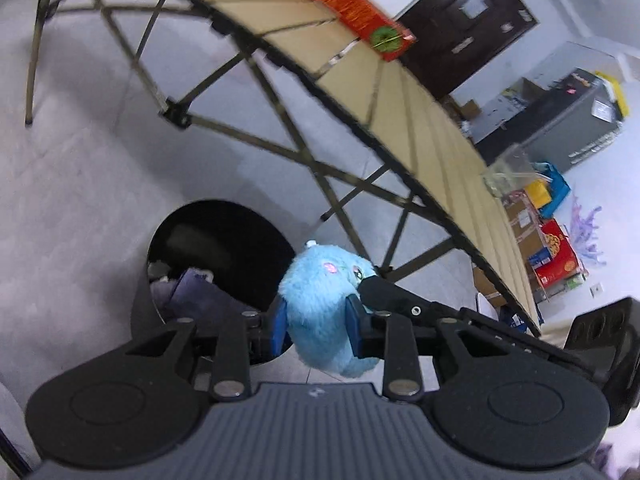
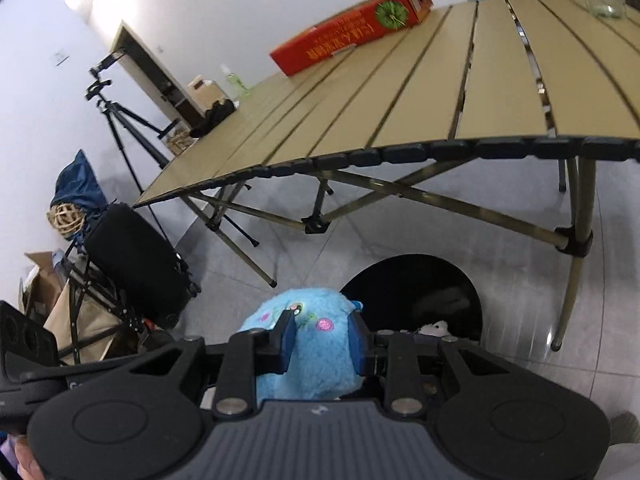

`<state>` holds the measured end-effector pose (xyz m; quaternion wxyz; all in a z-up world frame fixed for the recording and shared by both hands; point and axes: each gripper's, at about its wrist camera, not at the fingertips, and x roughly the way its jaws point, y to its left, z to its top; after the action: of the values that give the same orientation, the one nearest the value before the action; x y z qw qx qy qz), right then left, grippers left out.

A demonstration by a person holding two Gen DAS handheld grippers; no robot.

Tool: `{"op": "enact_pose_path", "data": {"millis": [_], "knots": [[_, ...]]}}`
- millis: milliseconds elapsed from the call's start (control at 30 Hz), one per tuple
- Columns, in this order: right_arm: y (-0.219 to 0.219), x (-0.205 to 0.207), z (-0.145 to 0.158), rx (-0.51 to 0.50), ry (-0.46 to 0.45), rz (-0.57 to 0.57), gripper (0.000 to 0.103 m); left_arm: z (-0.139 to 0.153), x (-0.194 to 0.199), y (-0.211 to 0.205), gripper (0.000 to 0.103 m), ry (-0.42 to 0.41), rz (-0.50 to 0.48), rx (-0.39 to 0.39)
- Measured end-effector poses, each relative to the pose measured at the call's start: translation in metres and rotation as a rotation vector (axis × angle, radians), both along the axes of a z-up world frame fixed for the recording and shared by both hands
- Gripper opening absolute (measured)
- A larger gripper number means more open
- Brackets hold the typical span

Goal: Collect trash

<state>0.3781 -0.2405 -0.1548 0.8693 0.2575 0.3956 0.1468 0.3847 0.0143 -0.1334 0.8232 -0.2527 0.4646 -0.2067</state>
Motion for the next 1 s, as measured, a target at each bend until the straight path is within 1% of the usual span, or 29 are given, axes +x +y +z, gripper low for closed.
{"op": "enact_pose_path", "data": {"millis": [67, 100, 133, 167, 200, 233, 300, 367, 400, 433, 467, 500, 533, 633, 767, 833, 900, 1000], "knots": [[0.005, 0.019, -0.015, -0.001, 0.049, -0.001, 0.03, -0.009, 0.017, -0.004, 0.032, 0.07, 0.013, 0.048], [0.006, 0.029, -0.026, -0.01, 0.076, -0.009, 0.031, -0.016, 0.03, -0.008, 0.037, 0.109, 0.012, 0.09], [0.007, 0.038, -0.038, -0.027, 0.106, -0.035, 0.033, -0.023, 0.039, -0.012, 0.046, 0.112, -0.006, 0.119], [0.009, 0.045, -0.049, -0.048, 0.137, -0.056, 0.033, -0.033, 0.046, -0.014, 0.049, 0.101, -0.02, 0.147], [0.009, 0.052, -0.06, -0.074, 0.172, -0.063, 0.037, -0.047, 0.054, -0.017, 0.052, 0.126, 0.003, 0.206], [0.009, 0.058, -0.073, -0.09, 0.222, -0.078, 0.044, -0.058, 0.059, -0.018, 0.052, 0.173, 0.027, 0.261], [0.007, 0.064, -0.093, -0.106, 0.309, -0.093, 0.045, -0.081, 0.064, -0.021, 0.052, 0.255, 0.033, 0.345], [0.007, 0.064, -0.103, -0.144, 0.338, -0.103, 0.045, -0.093, 0.064, -0.025, 0.052, 0.283, 0.028, 0.425], [0.007, 0.063, -0.103, -0.159, 0.337, -0.102, 0.045, -0.094, 0.062, -0.026, 0.054, 0.276, 0.027, 0.443], [0.006, 0.062, -0.103, -0.167, 0.332, -0.102, 0.046, -0.092, 0.062, -0.027, 0.06, 0.263, 0.025, 0.449], [0.005, 0.061, -0.1, -0.172, 0.322, -0.104, 0.047, -0.089, 0.061, -0.026, 0.063, 0.247, 0.024, 0.448], [0.004, 0.058, -0.097, -0.181, 0.308, -0.11, 0.051, -0.086, 0.06, -0.026, 0.068, 0.228, 0.024, 0.446], [0.003, 0.057, -0.095, -0.193, 0.297, -0.113, 0.055, -0.084, 0.059, -0.027, 0.071, 0.208, 0.022, 0.449], [0.004, 0.053, -0.09, -0.231, 0.275, -0.116, 0.057, -0.081, 0.056, -0.031, 0.071, 0.183, 0.019, 0.479], [0.0, 0.055, -0.084, -0.236, 0.262, -0.119, 0.057, -0.078, 0.054, -0.03, 0.071, 0.173, 0.041, 0.498], [-0.001, 0.053, -0.079, -0.241, 0.243, -0.112, 0.059, -0.072, 0.053, -0.03, 0.072, 0.134, 0.051, 0.507], [0.001, 0.051, -0.071, -0.258, 0.209, -0.098, 0.059, -0.06, 0.048, -0.031, 0.074, 0.072, 0.059, 0.511], [0.005, 0.037, -0.053, -0.341, 0.141, -0.086, 0.059, -0.04, 0.034, -0.029, 0.076, -0.024, 0.084, 0.533]]}}
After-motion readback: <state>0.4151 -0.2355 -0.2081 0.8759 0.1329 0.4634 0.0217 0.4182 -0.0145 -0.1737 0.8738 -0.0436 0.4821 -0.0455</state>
